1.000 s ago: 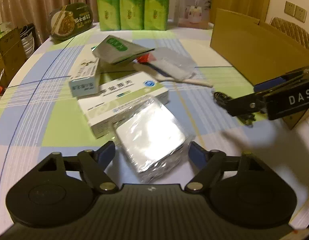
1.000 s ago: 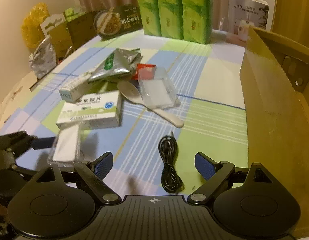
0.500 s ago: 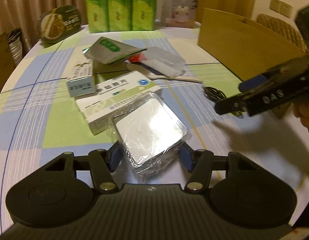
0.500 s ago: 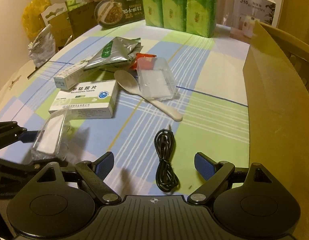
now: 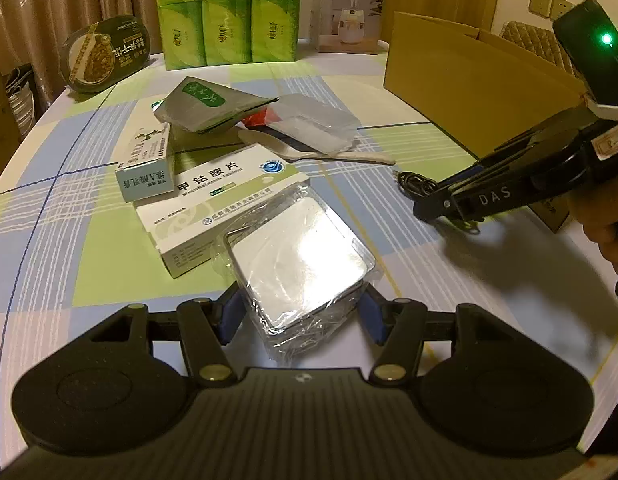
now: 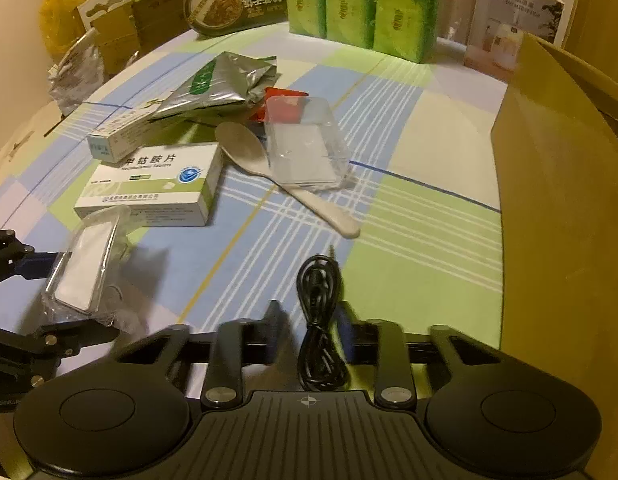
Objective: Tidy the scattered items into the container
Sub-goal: 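Grasp the black cable with the right gripper while the left gripper grasps the wrapped white pad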
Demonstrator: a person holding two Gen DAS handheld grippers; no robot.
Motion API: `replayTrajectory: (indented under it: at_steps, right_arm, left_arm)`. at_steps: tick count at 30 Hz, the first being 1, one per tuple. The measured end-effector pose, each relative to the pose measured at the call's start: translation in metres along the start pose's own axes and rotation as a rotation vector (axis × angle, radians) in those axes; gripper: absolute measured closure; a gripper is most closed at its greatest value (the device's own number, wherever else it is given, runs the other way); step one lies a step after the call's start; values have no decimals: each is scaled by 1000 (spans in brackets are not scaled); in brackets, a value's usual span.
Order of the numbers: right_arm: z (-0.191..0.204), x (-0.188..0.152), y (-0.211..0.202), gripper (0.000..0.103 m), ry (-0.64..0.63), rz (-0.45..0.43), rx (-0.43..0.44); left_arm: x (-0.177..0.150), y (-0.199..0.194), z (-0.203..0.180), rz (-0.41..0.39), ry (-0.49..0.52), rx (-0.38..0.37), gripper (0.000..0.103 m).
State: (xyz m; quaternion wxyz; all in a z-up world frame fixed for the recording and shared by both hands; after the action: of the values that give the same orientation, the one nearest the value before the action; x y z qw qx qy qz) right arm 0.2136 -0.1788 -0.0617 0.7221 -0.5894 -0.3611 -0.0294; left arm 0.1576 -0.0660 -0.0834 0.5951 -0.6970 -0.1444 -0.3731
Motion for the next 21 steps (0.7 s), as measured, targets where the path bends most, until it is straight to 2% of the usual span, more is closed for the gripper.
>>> replayTrajectory:
  at_steps: [4, 21]
  right_arm:
    - [-1, -1, -2, 91, 6, -4, -5]
    - [4, 7, -56, 91, 63, -148, 25]
  left_arm:
    - [4, -2, -4, -12, 3, -11, 48]
    - [21, -13, -20, -52, 26, -20, 48]
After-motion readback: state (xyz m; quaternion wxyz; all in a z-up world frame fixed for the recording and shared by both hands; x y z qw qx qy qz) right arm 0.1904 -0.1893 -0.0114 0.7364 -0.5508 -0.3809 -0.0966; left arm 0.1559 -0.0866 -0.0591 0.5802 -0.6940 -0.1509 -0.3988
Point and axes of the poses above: each gripper's, at about its wrist camera, not at the fingertips, and y roughly the way its jaws point, z to its left, x to its top, the point moved 9 cm from there along y, roughly the way its jaws point, and after that the axes turned 2 degrees about y, right-handed, at the moved point
